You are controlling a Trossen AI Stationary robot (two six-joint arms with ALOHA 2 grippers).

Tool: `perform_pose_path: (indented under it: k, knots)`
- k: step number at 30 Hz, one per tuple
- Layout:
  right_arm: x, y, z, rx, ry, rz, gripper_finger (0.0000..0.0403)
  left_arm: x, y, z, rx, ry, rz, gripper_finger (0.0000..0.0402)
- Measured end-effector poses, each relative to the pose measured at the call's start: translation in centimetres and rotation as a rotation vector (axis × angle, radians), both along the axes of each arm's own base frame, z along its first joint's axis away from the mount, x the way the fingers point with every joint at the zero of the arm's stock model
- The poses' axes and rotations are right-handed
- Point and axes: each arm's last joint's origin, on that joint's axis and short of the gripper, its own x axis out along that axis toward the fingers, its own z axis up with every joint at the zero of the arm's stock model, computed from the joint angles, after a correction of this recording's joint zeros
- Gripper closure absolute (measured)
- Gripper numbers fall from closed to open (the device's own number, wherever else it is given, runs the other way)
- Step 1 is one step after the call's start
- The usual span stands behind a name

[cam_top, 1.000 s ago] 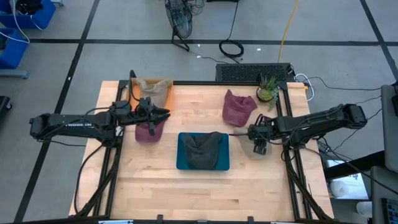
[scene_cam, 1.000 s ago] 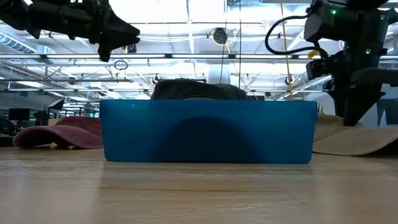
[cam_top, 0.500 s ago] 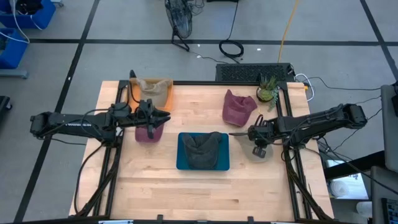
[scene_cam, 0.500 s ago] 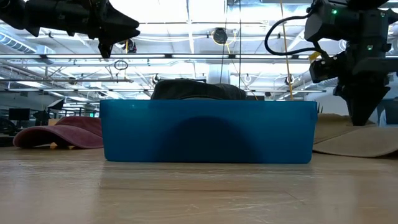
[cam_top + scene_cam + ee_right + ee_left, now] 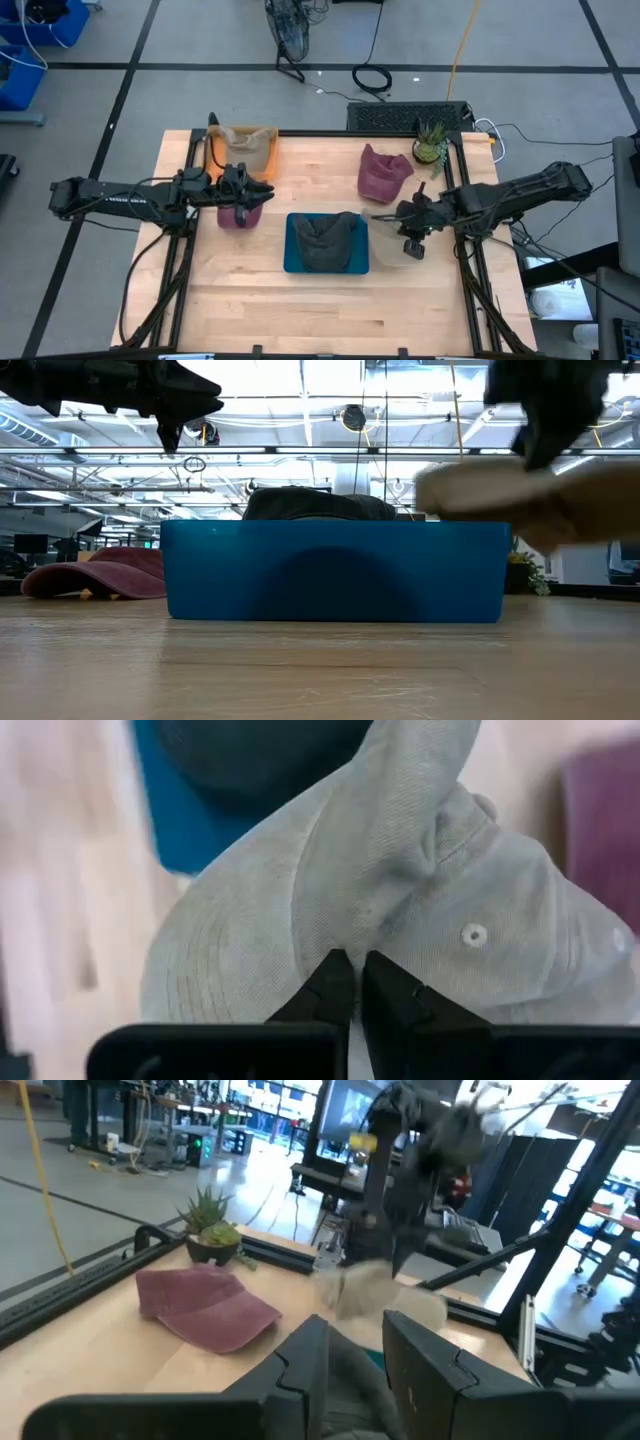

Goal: Pick & Place hat
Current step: Put the brown cap into the orange bin

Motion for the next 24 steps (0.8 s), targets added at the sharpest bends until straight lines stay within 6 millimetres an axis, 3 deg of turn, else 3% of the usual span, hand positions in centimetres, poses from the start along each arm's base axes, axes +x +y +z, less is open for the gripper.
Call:
perform_pose_path:
  k: [6,11,17,24]
  knots:
    - [1.0,0.4,4.9,-0.138,-0.234,0.045,0.0398,0.0,-0.3,0.1,0.003,-0.011,-0.019,0.0300]
    - [3.1,0.1,6.7,-0.328,-0.463,0.046,0.0398,0.0,-0.4,0.4,0.007,-0.042,-0.024,0.0300]
    - [7.2,-1.9,6.1,-0.466,-0.544,0.029,0.0398,0.0,-1.2,1.3,0.068,-0.128,-0.066,0.0300]
    - [11.2,-4.7,4.1,-0.422,-0.596,0.026,0.0399,0.1,-1.8,1.1,0.128,-0.111,-0.088,0.0300]
